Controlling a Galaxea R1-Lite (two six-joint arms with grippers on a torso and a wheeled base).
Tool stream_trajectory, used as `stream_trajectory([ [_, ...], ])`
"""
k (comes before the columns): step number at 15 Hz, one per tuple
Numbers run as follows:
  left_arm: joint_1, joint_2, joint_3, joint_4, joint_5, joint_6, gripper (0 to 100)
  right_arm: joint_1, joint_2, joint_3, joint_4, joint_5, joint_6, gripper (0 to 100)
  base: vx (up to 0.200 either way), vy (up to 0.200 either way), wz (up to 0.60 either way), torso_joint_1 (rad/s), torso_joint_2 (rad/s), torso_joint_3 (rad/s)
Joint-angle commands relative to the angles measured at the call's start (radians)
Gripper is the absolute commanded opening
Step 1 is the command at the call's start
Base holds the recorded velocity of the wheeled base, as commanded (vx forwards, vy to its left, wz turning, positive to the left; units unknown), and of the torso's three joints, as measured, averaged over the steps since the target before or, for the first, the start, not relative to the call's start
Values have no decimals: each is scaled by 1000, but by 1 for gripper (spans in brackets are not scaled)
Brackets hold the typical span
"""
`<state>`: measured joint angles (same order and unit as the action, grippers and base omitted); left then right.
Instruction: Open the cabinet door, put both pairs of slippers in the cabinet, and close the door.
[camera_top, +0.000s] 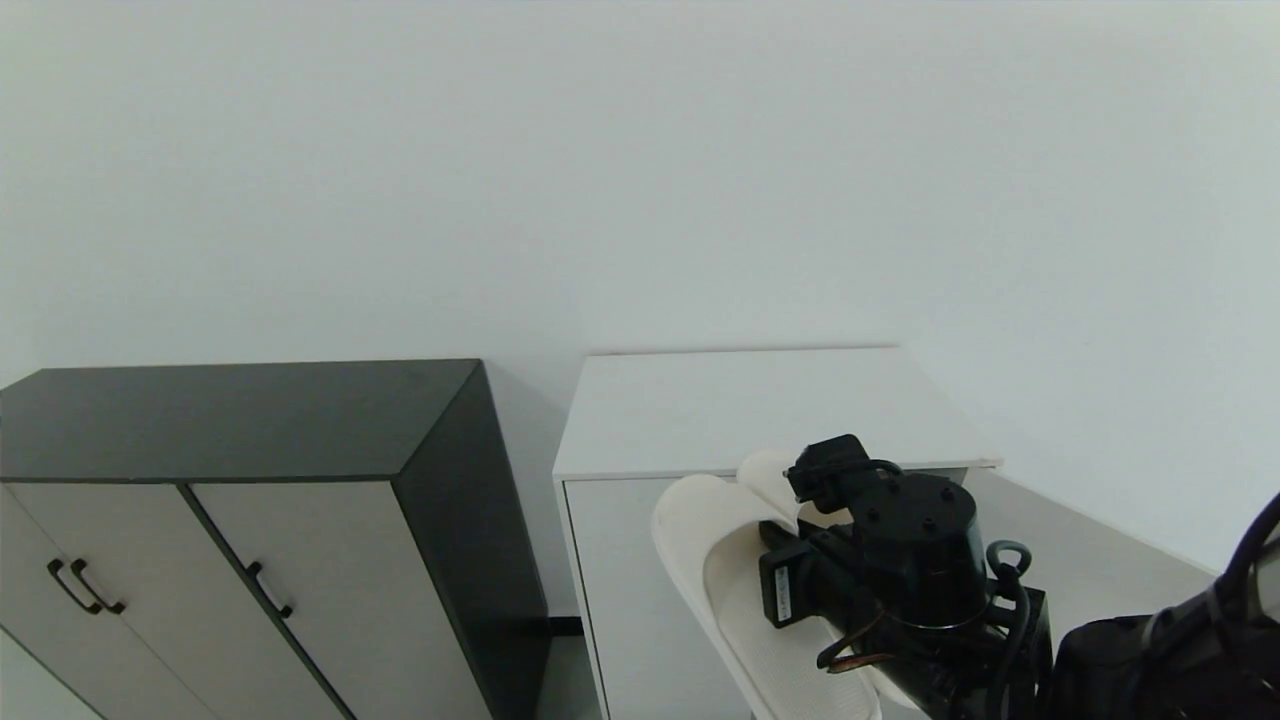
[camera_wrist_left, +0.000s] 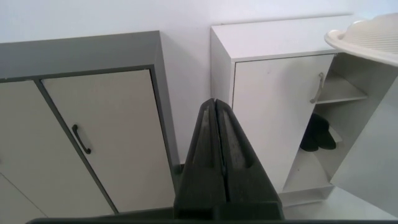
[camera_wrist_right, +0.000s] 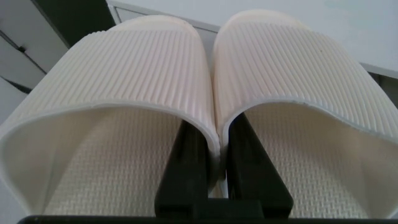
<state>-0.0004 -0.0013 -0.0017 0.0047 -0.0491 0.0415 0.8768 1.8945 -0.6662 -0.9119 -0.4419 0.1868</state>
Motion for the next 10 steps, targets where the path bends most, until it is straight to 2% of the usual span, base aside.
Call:
stream_trajectory([
  [1,0,1,0,0,0,0,0,1,0,2,-5,0,0,0,0,-200,0,-7,-2,7],
  [10,0,1,0,0,0,-2,0,-2,-8,7,-7,0,0,0,0,-200,0,2,2,2],
])
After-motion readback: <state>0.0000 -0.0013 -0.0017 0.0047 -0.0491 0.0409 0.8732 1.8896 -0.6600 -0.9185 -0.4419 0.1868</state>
